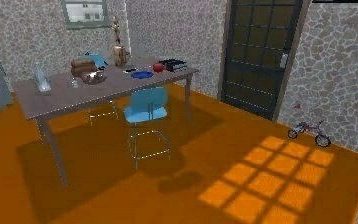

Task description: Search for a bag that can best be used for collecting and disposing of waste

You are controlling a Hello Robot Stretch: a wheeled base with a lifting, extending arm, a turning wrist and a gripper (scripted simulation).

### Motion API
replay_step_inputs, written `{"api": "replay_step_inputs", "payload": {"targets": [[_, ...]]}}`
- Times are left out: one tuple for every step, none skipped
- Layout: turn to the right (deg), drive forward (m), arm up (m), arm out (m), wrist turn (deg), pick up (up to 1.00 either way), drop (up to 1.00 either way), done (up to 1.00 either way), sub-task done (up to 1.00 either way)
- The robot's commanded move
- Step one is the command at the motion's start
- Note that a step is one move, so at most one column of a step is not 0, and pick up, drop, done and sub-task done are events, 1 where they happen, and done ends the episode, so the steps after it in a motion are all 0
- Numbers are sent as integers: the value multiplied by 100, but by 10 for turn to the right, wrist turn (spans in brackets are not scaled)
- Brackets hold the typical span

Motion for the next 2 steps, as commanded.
{"api": "replay_step_inputs", "payload": {"targets": [[0,40,0,0,0,0,0,0,0],[180,0,0,0,0,0,0,0,0]]}}
